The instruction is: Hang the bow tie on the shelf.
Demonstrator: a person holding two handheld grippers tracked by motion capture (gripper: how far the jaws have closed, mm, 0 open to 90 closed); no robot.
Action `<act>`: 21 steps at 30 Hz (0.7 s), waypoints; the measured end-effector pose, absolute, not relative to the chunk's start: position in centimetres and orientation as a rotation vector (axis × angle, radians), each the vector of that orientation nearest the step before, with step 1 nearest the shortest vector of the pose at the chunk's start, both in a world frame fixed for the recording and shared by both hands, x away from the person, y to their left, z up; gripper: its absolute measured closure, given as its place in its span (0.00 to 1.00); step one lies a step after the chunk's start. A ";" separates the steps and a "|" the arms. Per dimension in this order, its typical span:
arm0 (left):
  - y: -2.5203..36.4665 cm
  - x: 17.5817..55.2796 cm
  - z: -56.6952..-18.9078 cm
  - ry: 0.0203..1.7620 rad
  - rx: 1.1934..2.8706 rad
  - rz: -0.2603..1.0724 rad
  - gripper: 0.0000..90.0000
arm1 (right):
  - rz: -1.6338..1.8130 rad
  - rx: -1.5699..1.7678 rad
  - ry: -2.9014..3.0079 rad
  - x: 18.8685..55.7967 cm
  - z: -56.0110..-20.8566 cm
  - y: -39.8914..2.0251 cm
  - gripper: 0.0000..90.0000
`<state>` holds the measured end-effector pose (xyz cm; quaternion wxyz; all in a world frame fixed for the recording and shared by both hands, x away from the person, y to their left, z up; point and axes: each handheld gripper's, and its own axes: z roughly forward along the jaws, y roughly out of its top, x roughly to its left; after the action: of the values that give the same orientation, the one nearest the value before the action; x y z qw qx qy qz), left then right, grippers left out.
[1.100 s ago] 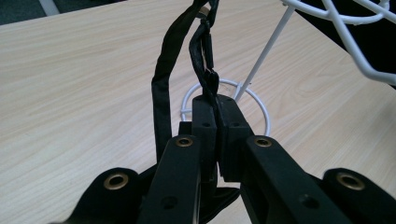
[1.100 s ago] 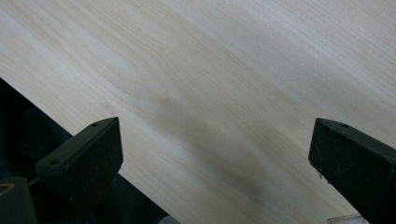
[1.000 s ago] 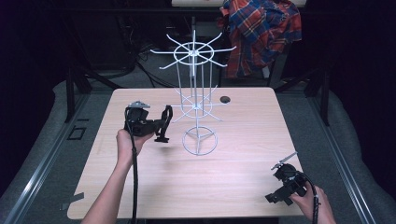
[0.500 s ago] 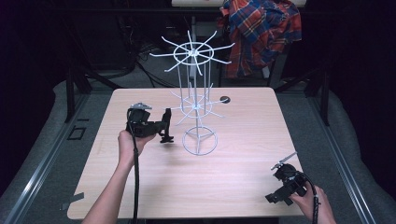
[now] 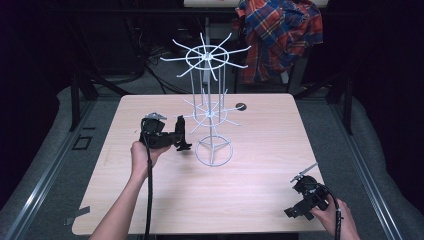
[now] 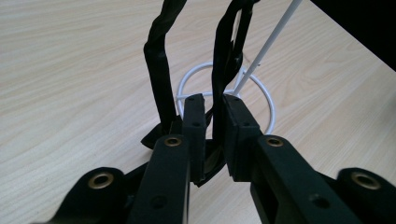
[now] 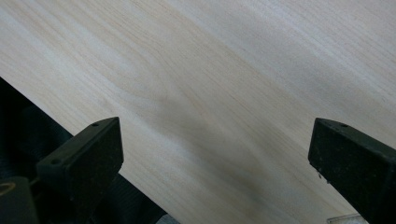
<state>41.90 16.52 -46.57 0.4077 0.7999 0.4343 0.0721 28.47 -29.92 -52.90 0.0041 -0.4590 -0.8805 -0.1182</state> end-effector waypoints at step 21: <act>18.5 38.6 -45.3 1.165 2.057 0.313 0.18 | -0.371 -1.414 -2.783 28.4 -52.6 -30.0 0.03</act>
<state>38.63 18.46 -45.28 0.3695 0.8016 0.4539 0.1221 28.38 -29.95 -52.57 -0.0009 -0.4498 -0.8853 -0.1179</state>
